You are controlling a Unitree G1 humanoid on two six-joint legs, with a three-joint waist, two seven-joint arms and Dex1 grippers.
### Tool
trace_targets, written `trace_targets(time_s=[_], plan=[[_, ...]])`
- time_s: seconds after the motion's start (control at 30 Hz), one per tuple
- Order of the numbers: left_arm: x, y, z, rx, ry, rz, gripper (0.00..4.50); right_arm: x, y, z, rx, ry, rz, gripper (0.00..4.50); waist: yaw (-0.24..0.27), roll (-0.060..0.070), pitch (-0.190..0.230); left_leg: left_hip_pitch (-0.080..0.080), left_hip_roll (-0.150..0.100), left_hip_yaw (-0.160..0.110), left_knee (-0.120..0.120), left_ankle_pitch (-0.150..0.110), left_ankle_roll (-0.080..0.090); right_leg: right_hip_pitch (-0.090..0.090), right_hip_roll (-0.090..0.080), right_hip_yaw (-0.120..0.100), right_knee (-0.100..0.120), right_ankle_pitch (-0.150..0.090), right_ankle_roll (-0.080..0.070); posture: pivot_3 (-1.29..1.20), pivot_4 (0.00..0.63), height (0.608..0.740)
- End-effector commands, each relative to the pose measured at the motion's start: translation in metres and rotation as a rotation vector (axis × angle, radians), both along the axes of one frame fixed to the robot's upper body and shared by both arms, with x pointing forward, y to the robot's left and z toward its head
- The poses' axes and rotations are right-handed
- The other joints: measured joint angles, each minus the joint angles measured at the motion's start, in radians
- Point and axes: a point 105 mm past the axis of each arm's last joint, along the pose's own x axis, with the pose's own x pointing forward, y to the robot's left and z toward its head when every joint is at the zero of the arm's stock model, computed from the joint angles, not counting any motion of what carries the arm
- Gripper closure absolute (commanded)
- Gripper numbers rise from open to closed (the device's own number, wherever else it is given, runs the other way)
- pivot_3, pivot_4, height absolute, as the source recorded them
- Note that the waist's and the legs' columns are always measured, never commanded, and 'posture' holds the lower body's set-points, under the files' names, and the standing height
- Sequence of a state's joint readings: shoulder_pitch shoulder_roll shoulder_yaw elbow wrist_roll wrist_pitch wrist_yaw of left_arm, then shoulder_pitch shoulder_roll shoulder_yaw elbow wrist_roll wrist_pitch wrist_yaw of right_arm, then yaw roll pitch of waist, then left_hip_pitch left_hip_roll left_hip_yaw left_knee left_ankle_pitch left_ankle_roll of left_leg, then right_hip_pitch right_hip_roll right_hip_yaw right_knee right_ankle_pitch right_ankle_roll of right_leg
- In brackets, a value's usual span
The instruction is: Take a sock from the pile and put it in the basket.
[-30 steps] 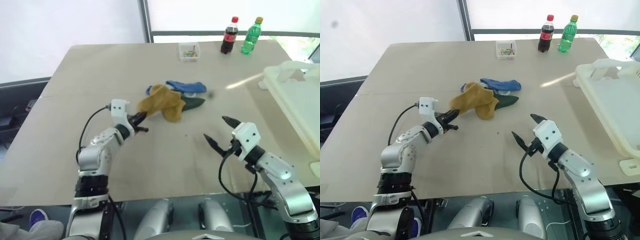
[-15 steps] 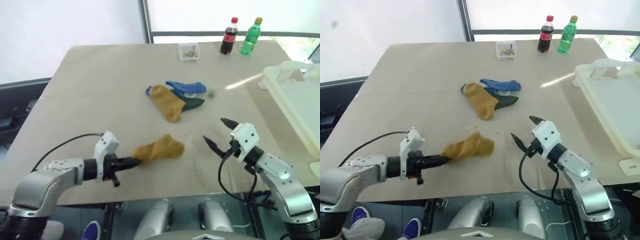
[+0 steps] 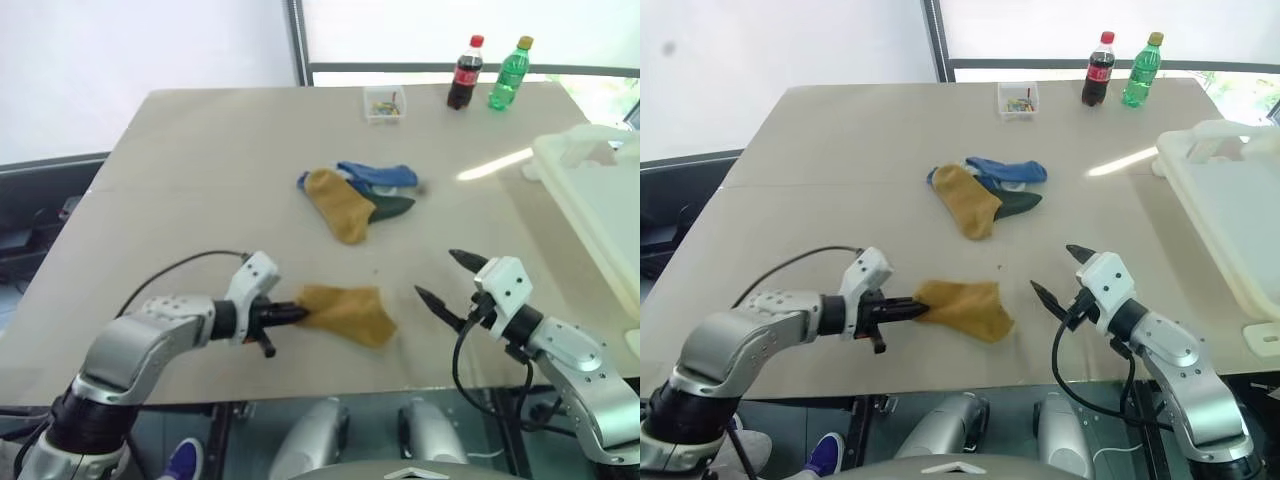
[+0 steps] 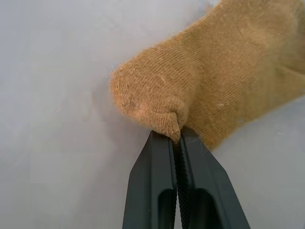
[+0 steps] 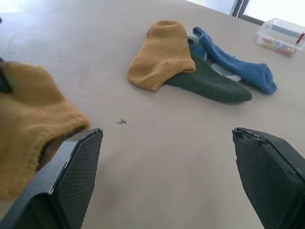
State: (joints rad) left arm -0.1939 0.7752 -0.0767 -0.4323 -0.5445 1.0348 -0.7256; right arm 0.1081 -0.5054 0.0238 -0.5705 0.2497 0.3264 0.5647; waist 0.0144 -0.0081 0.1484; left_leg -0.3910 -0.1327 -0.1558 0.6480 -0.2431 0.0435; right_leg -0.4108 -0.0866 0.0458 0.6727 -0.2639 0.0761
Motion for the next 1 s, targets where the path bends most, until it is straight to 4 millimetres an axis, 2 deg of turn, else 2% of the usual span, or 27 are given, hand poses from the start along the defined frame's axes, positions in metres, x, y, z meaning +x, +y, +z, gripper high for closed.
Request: trace_targets(time_s=[0.03, 0.1, 0.2, 0.33, 0.43, 0.5, 0.6, 0.67, 0.77, 1.0], plan=[[0.001, -0.008, 0.000, -0.090, -0.014, -0.008, 4.47, -0.007, 0.006, 0.012, 0.030, -0.030, 0.042, 0.00, 0.000, 0.001, 0.000, 0.000, 0.000, 0.000, 0.000, 0.000, 0.001, 0.000, 0.000, 0.000, 0.000, 0.000, 0.000, 0.00, 0.150, 0.740], [0.006, -0.003, 0.004, -0.123, -0.030, 0.028, 4.47, -0.008, 0.007, 0.012, 0.032, -0.030, 0.046, 0.00, 0.000, 0.000, 0.000, 0.000, 0.000, -0.001, 0.000, 0.000, 0.000, 0.000, 0.000, -0.001, 0.000, 0.000, 0.000, 0.00, 0.150, 0.740], [0.007, 0.001, 0.008, -0.138, -0.047, 0.032, 3.55, -0.009, 0.008, 0.012, 0.035, -0.026, 0.052, 0.00, 0.000, 0.000, 0.000, -0.001, 0.000, -0.001, 0.000, 0.001, -0.001, 0.000, 0.000, -0.001, 0.000, 0.000, 0.000, 0.00, 0.150, 0.740], [0.008, 0.007, 0.016, -0.170, -0.114, 0.072, 1.98, -0.012, 0.010, 0.012, 0.048, -0.007, 0.067, 0.00, -0.002, 0.000, 0.000, -0.001, 0.000, 0.000, 0.000, 0.001, -0.001, -0.001, 0.000, 0.000, -0.001, 0.000, 0.000, 0.00, 0.150, 0.740], [-0.001, 0.018, 0.023, -0.209, -0.181, 0.060, 1.98, -0.022, 0.014, 0.011, 0.078, 0.050, 0.140, 0.00, -0.004, 0.000, 0.000, -0.001, 0.000, -0.001, 0.000, 0.001, -0.001, -0.001, 0.000, -0.001, -0.001, 0.000, 0.000, 0.00, 0.150, 0.740], [-0.011, 0.029, 0.020, -0.204, -0.194, 0.038, 1.98, -0.029, 0.019, 0.011, 0.066, 0.068, 0.204, 0.00, -0.004, 0.000, 0.000, -0.002, 0.000, 0.000, -0.001, 0.000, -0.001, -0.001, 0.000, 0.000, -0.002, 0.000, 0.000, 0.00, 0.150, 0.740], [-0.008, 0.035, 0.023, -0.243, -0.231, 0.058, 1.98, -0.031, 0.022, 0.009, 0.050, 0.075, 0.234, 0.00, 0.004, 0.000, 0.000, -0.002, 0.001, -0.001, -0.002, 0.000, 0.000, -0.001, 0.000, -0.001, -0.004, 0.000, 0.000, 0.00, 0.150, 0.740], [0.000, 0.029, 0.024, -0.261, -0.263, 0.053, 1.98, -0.030, 0.025, 0.006, 0.028, 0.073, 0.247, 0.00, 0.012, 0.000, 0.000, -0.003, 0.001, -0.003, -0.001, -0.002, 0.003, 0.000, 0.000, -0.003, -0.006, 0.000, 0.000, 0.00, 0.150, 0.740], [0.012, 0.022, 0.011, -0.197, -0.292, 0.064, 1.98, -0.023, 0.029, -0.001, -0.007, 0.070, 0.243, 0.00, 0.013, -0.001, 0.000, -0.003, 0.001, -0.003, 0.000, -0.002, 0.003, 0.001, 0.000, -0.004, -0.007, 0.000, 0.000, 0.00, 0.150, 0.740], [0.024, -0.002, -0.010, -0.144, -0.327, 0.090, 1.98, -0.009, 0.035, -0.035, -0.144, 0.110, 0.244, 0.00, 0.000, -0.001, 0.000, -0.004, 0.001, -0.003, -0.001, 0.001, -0.001, 0.000, 0.000, -0.003, -0.008, 0.000, 0.000, 0.00, 0.150, 0.740]])
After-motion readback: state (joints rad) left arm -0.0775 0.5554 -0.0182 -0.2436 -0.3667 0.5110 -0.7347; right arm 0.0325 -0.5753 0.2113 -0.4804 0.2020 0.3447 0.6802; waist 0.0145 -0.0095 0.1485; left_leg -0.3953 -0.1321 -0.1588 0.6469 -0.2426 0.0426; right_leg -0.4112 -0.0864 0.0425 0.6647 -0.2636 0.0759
